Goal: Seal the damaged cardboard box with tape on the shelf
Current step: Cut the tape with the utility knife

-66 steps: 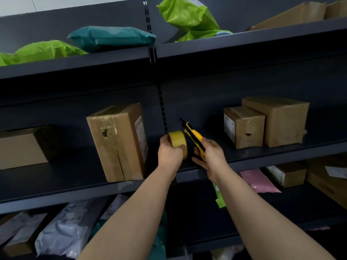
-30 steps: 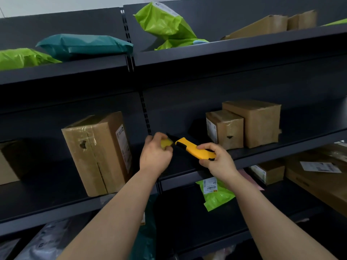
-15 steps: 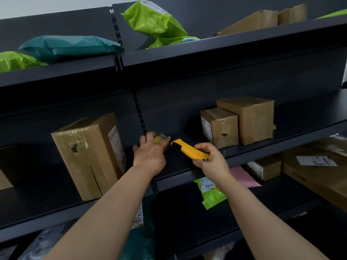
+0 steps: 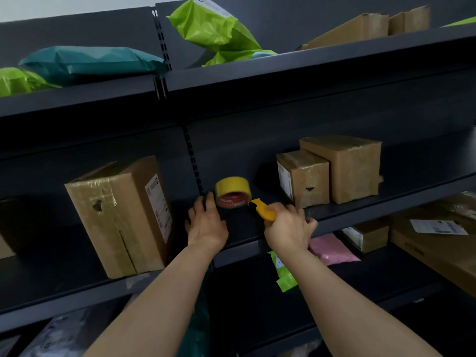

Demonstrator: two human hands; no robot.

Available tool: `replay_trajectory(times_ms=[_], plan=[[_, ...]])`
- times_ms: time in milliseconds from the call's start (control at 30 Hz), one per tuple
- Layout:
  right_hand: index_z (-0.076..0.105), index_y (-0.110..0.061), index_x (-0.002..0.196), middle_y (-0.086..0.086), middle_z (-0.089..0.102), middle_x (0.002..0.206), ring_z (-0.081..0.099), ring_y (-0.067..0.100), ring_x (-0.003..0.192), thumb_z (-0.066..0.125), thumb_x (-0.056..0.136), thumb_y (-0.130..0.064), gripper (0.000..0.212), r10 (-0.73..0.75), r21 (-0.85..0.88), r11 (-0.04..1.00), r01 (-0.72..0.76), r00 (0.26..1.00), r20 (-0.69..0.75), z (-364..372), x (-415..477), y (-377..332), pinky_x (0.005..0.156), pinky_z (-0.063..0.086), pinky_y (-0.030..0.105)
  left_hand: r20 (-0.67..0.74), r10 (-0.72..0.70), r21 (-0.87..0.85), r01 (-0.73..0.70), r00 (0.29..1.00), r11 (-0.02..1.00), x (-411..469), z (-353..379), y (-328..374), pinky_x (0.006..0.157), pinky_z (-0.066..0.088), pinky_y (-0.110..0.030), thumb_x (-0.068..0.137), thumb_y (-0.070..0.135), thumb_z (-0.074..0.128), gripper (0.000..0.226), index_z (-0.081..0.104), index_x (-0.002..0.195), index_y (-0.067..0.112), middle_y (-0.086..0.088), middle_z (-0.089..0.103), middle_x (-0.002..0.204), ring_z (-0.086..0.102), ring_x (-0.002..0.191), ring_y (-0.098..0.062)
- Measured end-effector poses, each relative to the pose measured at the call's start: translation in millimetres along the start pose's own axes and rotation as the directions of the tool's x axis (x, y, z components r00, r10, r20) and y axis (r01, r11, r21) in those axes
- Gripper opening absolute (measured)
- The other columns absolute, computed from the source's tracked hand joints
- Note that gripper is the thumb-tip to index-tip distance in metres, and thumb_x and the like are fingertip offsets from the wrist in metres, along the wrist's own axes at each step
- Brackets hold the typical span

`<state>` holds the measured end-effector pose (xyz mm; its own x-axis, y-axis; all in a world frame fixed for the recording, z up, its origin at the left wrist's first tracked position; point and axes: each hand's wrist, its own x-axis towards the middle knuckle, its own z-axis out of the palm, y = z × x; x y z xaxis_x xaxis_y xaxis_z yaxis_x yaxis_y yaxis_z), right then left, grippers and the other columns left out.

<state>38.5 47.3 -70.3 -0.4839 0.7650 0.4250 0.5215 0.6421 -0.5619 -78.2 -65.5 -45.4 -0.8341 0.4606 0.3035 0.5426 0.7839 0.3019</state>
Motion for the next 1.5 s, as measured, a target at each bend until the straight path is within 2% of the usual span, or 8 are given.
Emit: replay_trajectory(times_ms=[333, 600, 800, 1033, 1133, 1267, 1367, 1500], plan=[[0.056, -0.037, 0.125, -0.005, 0.056, 0.123, 0.042, 0.021, 0.12, 0.063, 0.087, -0.03, 0.039, -0.045, -0.001, 0.999, 0.045, 0.999, -0.011, -5.5, -3.4, -4.3, 0.092, 0.031, 0.042, -0.029, 0.035, -0.039, -0.036, 0.999, 0.999, -12.3, 1.3, 4.0, 0.11, 0.035, -0.047, 0.094, 0.022, 0.058, 0.077, 0.011, 0.154, 0.016, -0.008, 0.011, 0.159, 0.02, 0.14, -0.033], [0.067, -0.033, 0.109, -0.005, 0.061, 0.121, 0.042, 0.02, 0.121, 0.061, 0.084, -0.018, 0.03, -0.151, 0.101, 0.983, 0.156, 0.987, -0.057, -5.2, -16.7, -43.6, 0.093, 0.03, 0.041, -0.209, 0.197, -0.183, -0.236, 0.958, 0.954, -48.3, -25.3, 10.1, 0.105, 0.04, -0.037, 0.088, -0.008, 0.048, 0.072, 0.021, 0.152, 0.01, -0.01, 0.031, 0.151, 0.031, 0.137, -0.027], [0.068, -0.031, 0.111, -0.002, 0.061, 0.123, 0.044, 0.02, 0.126, 0.061, 0.085, -0.013, 0.032, -0.269, 0.229, 0.934, 0.276, 0.961, -0.062, 5.9, -46.6, -100.3, 0.096, 0.034, 0.04, -0.614, 0.318, -0.098, -0.47, 0.722, 0.877, -73.9, -57.0, -46.1, 0.081, 0.052, -0.035, 0.084, -0.011, 0.05, 0.042, 0.057, 0.121, 0.006, -0.009, 0.057, 0.109, 0.055, 0.103, -0.025], [0.041, -0.019, 0.143, 0.009, 0.054, 0.136, 0.051, 0.027, 0.122, 0.04, 0.097, -0.006, 0.048, -0.271, 0.604, 0.789, 0.114, 0.946, 0.176, 27.3, -94.4, -169.2, 0.091, 0.04, 0.029, -0.79, 0.101, -0.171, -0.376, 0.604, 0.911, -82.4, -97.7, -138.5, 0.072, 0.045, -0.031, 0.085, -0.008, 0.052, 0.021, 0.055, 0.102, 0.004, -0.007, 0.05, 0.102, 0.053, 0.09, -0.025], [0.033, -0.025, 0.148, 0.009, 0.055, 0.133, 0.054, 0.027, 0.111, 0.036, 0.096, -0.006, 0.056, -0.181, 0.593, 0.805, -0.007, 0.95, 0.256, 36.5, -106.0, -178.6, 0.08, 0.037, 0.028, -0.711, -0.1, -0.357, -0.236, 0.696, 0.904, -78.5, -103.5, -173.5, 0.079, 0.042, -0.029, 0.089, -0.002, 0.054, 0.025, 0.052, 0.112, 0.007, -0.006, 0.049, 0.112, 0.052, 0.102, -0.022], [0.04, -0.021, 0.141, 0.01, 0.059, 0.127, 0.055, 0.03, 0.106, 0.039, 0.094, -0.007, 0.049, -0.058, 0.543, 0.834, -0.099, 0.962, 0.265, 47.2, -119.9, -181.3, 0.076, 0.037, 0.031, -0.237, -0.191, -0.594, 0.013, 0.952, 0.804, -66.3, -93.3, -205.0, 0.085, 0.043, -0.034, 0.104, 0.026, 0.04, 0.026, 0.058, 0.119, 0.016, -0.003, 0.061, 0.115, 0.056, 0.108, -0.022], [0.044, -0.018, 0.131, 0.01, 0.06, 0.124, 0.055, 0.029, 0.104, 0.043, 0.093, -0.009, 0.039, 0.032, 0.573, 0.803, -0.164, 0.972, 0.233, 47.2, -124.5, -187.5, 0.079, 0.04, 0.033, -0.077, -0.043, -0.662, -0.019, 0.996, 0.75, -68.3, -88.2, -213.9, 0.079, 0.038, -0.027, 0.106, 0.034, 0.037, 0.036, 0.058, 0.126, 0.014, -0.003, 0.063, 0.115, 0.056, 0.102, -0.016], [0.051, -0.026, 0.12, 0.001, 0.064, 0.116, 0.057, 0.024, 0.099, 0.047, 0.092, -0.014, 0.031, 0.073, 0.622, 0.769, -0.144, 0.988, 0.138, 38.6, -129.4, -196.2, 0.085, 0.046, 0.04, -0.146, 0.017, -0.715, -0.118, 0.989, 0.689, -66.1, -92.6, -217.5, 0.092, 0.042, -0.029, 0.105, 0.033, 0.04, 0.036, 0.054, 0.134, 0.017, -0.003, 0.057, 0.126, 0.053, 0.112, -0.016]])
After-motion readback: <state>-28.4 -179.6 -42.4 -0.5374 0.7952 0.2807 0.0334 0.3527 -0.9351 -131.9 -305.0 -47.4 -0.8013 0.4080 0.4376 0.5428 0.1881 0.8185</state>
